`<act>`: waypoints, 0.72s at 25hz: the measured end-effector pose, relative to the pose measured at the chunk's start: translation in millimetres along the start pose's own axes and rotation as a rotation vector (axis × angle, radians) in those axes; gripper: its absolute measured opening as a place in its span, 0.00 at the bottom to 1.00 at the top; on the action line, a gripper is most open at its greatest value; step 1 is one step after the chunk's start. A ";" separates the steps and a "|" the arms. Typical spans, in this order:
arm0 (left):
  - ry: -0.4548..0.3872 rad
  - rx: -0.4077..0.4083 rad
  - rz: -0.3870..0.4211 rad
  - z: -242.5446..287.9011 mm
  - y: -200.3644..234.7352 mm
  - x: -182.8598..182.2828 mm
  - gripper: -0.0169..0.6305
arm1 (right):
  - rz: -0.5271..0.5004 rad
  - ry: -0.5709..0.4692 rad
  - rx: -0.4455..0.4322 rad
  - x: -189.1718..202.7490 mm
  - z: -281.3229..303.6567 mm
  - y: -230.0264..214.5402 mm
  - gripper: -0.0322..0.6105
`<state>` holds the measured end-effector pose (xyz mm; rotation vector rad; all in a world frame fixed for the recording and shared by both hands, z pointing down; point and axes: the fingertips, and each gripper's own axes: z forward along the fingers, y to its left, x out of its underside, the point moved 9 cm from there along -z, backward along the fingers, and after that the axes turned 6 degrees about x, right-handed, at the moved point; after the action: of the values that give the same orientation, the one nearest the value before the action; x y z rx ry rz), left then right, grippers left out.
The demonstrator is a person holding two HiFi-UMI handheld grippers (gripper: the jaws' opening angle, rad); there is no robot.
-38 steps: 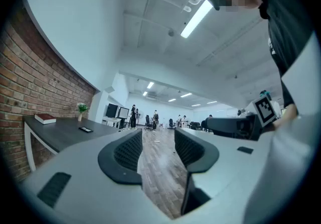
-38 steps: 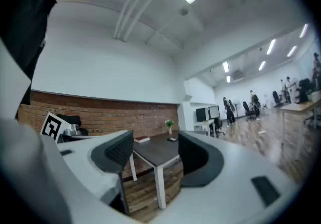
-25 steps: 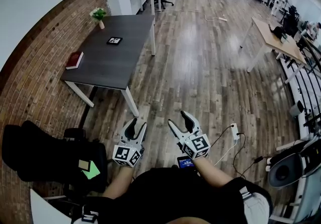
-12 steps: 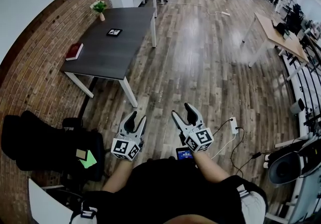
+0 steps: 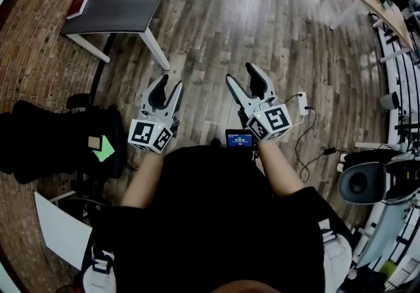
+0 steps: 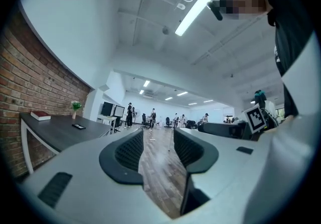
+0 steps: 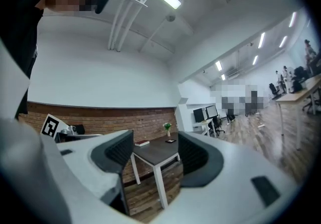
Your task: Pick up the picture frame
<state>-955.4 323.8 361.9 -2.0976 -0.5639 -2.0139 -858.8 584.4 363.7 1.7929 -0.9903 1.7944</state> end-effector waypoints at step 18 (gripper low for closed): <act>0.020 -0.016 -0.036 49.1 59.7 24.3 0.29 | 0.078 0.098 0.069 34.2 34.0 -42.4 0.49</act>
<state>-886.7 291.7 390.4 -2.0887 -0.5875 -2.0632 -807.8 581.2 402.4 1.7095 -0.9837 1.9661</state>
